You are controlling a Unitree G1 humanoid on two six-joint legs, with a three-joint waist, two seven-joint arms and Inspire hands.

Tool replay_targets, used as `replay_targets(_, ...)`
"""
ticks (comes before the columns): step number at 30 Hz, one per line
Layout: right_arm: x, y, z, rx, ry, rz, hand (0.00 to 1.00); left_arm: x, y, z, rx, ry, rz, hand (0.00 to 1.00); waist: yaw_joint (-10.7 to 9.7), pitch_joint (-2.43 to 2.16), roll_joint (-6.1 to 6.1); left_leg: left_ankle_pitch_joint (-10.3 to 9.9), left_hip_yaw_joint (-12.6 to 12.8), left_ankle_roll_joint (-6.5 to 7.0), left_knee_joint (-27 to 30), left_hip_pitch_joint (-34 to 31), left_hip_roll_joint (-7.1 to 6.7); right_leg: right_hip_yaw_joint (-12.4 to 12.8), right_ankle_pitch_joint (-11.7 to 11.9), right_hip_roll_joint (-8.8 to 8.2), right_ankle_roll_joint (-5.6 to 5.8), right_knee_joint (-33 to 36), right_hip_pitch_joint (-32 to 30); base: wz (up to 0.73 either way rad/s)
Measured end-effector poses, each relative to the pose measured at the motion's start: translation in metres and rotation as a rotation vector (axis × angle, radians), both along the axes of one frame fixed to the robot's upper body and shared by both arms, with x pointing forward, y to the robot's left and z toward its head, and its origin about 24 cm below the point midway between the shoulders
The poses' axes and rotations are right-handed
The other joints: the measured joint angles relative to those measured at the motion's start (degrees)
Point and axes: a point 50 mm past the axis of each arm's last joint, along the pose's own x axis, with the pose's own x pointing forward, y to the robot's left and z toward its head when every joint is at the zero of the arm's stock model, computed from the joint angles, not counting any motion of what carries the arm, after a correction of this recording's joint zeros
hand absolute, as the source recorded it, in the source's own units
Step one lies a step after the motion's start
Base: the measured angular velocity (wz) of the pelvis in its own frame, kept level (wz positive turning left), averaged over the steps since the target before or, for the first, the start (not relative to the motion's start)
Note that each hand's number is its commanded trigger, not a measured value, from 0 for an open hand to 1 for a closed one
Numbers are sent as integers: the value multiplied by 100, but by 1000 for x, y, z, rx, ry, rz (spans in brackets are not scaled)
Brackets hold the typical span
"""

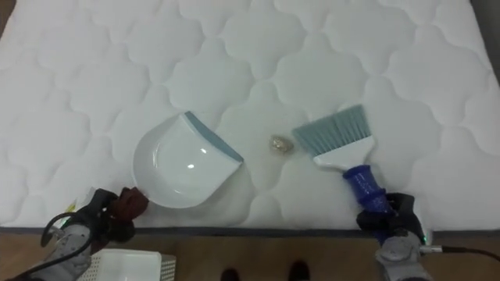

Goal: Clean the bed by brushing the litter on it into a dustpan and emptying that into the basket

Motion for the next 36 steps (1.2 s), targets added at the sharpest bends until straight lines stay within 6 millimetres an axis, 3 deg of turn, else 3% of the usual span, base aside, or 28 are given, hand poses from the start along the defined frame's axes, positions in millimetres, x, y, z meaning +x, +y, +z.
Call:
replay_targets(5, 6, -24, 14, -145, 55, 72, 100, 4, 6, 5, 56, -1, -33, 100, 16, 2, -34, 6, 73, 11, 15, -11, -24, 91, 5, -20, 19, 88, -88, -6)
replay_targets(8, 10, -37, 24, -208, 86, 82, 100, 8, 14, 11, 97, -6, -50, 100, 50, 22, -156, 12, 127, 20, 31, -10, -13, 104, -1, -29, 10, 158, -135, -8)
replay_targets(12, 16, -53, 38, -316, 130, 150, 100, 10, 18, 14, 133, 2, -75, 100, 42, 62, -326, 6, 128, 31, 105, -91, 0, 105, -10, -33, -6, 174, -207, -1)
replay_targets(16, 30, -62, 55, -435, 164, 233, 100, 14, 20, 19, 156, -7, -96, 100, 93, 120, -435, -15, 168, 60, 149, -164, 6, 168, 22, -3, -8, 266, -334, -6)
replay_targets(20, 42, -75, 76, -576, 195, 314, 100, 22, 21, 27, 166, -33, -118, 100, 168, 147, -520, -20, 159, 70, 217, -343, -5, 167, 28, -21, -7, 367, -513, 0)
replay_targets(22, 47, -76, 82, -622, 206, 347, 100, 24, 23, 29, 173, -31, -120, 100, 178, 135, -590, -20, 156, 70, 227, -404, 11, 152, 34, -18, -16, 361, -565, 0)
replay_targets(24, 53, -74, 87, -677, 226, 388, 100, 26, 25, 32, 178, -31, -121, 100, 194, 153, -660, -21, 156, 69, 277, -456, 40, 146, 38, -20, -23, 360, -588, 0)
replay_targets(28, 61, -78, 98, -756, 269, 443, 100, 29, 27, 36, 180, -33, -133, 100, 199, 154, -689, -39, 160, 84, 362, -555, 66, 98, 42, -32, -28, 372, -647, -1)
replay_targets(32, 73, -82, 116, -944, 338, 577, 100, 38, 29, 43, 199, -29, -165, 100, 305, 182, -754, -70, 170, 72, 424, -571, 88, 78, 56, -29, -50, 429, -685, -6)
replay_targets(36, 87, -72, 126, -1104, 369, 722, 100, 42, 29, 47, 215, -31, -183, 100, 397, 209, -799, -75, 223, 62, 361, -547, 137, 75, 120, 11, -85, 342, -664, -7)
